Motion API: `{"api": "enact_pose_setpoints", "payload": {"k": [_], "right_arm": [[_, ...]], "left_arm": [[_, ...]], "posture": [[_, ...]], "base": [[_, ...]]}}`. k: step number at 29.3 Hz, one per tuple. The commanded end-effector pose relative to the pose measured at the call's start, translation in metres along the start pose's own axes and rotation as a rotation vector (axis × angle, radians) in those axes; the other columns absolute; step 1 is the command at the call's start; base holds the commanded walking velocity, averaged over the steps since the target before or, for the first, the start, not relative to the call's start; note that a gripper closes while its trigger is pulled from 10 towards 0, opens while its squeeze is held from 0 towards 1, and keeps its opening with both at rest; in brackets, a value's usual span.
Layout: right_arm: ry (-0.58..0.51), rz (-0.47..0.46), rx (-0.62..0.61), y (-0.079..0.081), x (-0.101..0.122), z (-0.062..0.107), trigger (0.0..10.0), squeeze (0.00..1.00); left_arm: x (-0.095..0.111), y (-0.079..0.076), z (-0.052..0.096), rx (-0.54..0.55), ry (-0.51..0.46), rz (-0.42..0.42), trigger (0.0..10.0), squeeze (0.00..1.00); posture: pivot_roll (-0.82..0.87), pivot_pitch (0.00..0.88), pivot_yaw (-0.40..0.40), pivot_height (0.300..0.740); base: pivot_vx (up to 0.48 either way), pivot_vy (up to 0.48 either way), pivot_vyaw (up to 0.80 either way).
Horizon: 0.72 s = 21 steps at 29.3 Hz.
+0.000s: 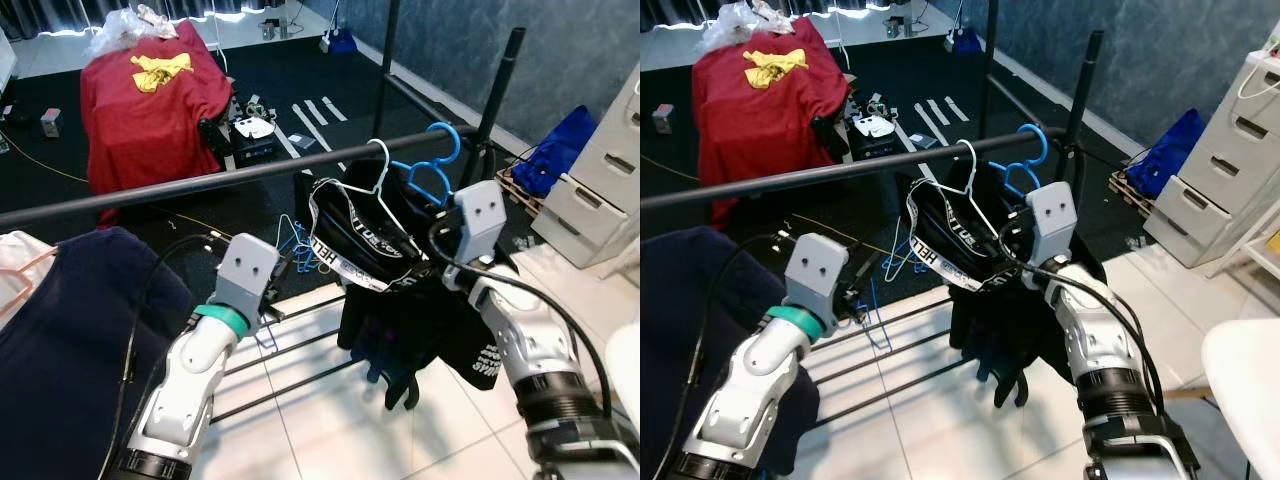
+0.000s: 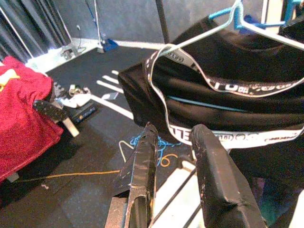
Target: Hang hanger
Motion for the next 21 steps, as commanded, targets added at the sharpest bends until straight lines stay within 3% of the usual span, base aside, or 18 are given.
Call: {"api": "enact_pose_setpoints", "payload": {"k": [1, 7, 13, 14, 15, 17, 21], "right_arm": [[-0.003, -0.003, 0.009, 0.001, -0.001, 0.000, 10.0, 0.00], [-0.049, 0.015, 0.116, 0.010, 0.018, -0.019, 10.0, 0.00], [-0.081, 0.019, 0.197, 0.016, 0.031, -0.029, 10.0, 0.00], [-0.081, 0.020, 0.220, 0.019, 0.034, -0.033, 6.6, 0.00], [-0.081, 0.020, 0.220, 0.019, 0.034, -0.033, 6.6, 0.00], [-0.054, 0.029, 0.220, 0.021, 0.034, -0.041, 0.0, 0.00], [-0.014, 0.056, 0.189, 0.018, 0.030, -0.046, 0.0, 0.00]], "left_arm": [[-0.002, -0.003, 0.003, -0.017, 0.011, 0.014, 10.0, 0.00], [0.018, 0.002, 0.016, -0.034, -0.034, -0.034, 10.0, 0.00], [0.023, 0.007, 0.020, -0.021, -0.044, -0.059, 10.0, 0.00], [0.023, 0.009, 0.021, -0.014, -0.041, -0.064, 10.0, 0.00], [0.023, 0.009, 0.021, -0.014, -0.041, -0.064, 10.0, 0.00], [0.024, 0.011, 0.026, -0.003, -0.034, -0.069, 10.0, 0.00], [0.024, 0.010, 0.031, -0.002, -0.020, -0.068, 10.0, 0.00]], "posture": [[-0.08, 0.179, 0.083, 0.740], [-0.02, 0.191, 0.076, 0.740], [0.02, 0.183, 0.065, 0.740], [0.03, 0.182, 0.062, 0.740], [0.03, 0.182, 0.062, 0.740], [0.05, 0.181, 0.058, 0.740], [0.05, 0.180, 0.058, 0.740]], "base": [[0.000, 0.000, 0.00], [0.000, 0.000, 0.00], [0.000, 0.000, 0.00], [0.000, 0.000, 0.00], [0.000, 0.000, 0.00], [0.000, 0.000, 0.00], [0.000, 0.000, 0.00]]}}
Point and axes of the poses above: a point about 5 cm out from each wrist's last joint towards the gripper, its own z axis pointing back from the gripper into the wrist, its own x axis along the axis of the wrist's last joint, y = z × x, the point moved 5 cm from there along -z, pointing out of the wrist towards the gripper, and after that the axes turned 4 degrees about z, right-handed, at the moved point
